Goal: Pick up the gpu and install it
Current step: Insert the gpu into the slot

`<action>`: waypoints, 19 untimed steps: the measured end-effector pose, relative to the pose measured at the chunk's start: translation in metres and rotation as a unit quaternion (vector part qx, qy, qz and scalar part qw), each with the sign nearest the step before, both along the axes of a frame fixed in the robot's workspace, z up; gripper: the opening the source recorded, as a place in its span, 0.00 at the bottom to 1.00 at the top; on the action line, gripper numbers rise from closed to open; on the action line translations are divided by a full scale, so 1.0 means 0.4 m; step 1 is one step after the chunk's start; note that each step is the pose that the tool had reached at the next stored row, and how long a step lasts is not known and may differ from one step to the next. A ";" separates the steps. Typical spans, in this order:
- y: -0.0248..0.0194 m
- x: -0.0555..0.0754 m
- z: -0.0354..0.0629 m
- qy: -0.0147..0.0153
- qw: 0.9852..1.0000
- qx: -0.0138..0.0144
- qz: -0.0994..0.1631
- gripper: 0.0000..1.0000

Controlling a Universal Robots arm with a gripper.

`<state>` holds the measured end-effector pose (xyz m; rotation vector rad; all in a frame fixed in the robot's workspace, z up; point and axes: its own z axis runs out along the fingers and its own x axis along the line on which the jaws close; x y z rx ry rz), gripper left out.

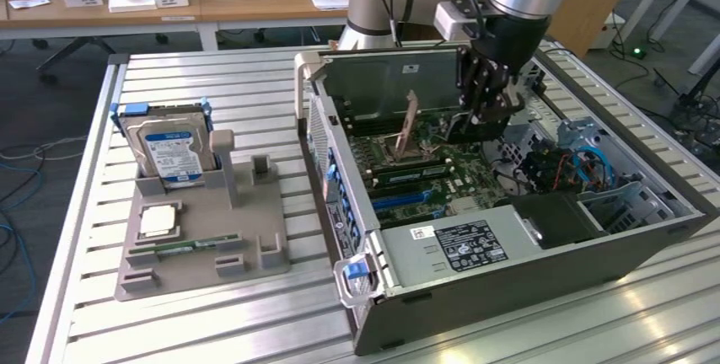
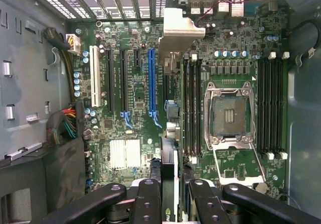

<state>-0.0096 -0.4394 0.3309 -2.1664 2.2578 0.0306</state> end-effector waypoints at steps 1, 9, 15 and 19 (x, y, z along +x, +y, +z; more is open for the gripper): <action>0.000 0.000 -0.001 0.000 1.000 0.000 0.000 0.26; 0.000 -0.003 -0.010 0.000 1.000 0.000 0.000 0.26; 0.000 -0.006 -0.013 0.000 1.000 0.000 0.000 0.26; 0.000 -0.008 -0.014 0.000 1.000 0.000 0.000 0.26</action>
